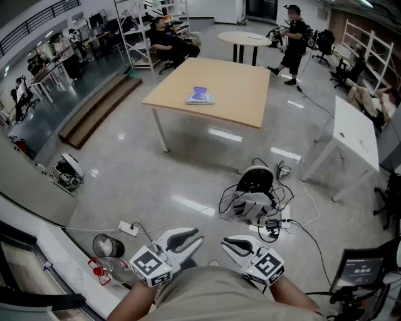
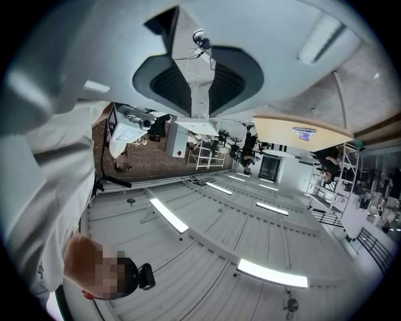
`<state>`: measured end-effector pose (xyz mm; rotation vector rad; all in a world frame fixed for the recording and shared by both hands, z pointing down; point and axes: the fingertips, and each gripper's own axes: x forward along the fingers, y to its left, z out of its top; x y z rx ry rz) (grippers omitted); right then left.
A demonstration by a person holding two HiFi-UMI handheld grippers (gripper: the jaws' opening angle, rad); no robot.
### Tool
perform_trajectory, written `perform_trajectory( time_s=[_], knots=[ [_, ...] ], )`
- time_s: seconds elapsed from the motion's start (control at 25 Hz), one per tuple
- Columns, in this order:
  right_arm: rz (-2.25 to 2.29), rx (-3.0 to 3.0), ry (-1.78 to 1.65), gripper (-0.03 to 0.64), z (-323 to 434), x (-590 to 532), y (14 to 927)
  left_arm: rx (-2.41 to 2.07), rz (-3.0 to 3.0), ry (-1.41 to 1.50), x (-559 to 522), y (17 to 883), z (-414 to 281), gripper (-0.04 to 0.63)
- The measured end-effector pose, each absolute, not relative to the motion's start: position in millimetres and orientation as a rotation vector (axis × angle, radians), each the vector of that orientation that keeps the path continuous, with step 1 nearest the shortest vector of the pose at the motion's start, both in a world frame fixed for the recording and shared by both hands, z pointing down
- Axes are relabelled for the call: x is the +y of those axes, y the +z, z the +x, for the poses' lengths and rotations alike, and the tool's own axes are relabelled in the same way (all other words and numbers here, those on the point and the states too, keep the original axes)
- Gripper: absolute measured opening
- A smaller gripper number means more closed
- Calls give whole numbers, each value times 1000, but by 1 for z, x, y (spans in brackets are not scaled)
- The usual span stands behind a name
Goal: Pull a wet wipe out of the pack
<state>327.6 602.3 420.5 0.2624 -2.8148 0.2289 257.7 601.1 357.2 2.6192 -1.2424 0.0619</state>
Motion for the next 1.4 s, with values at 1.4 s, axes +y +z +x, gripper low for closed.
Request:
perform_trajectory(
  time_s=[1.4],
  knots=[
    [283, -2748, 289, 34, 253, 487, 454, -1291, 2553, 118, 482, 387, 175, 5]
  ],
)
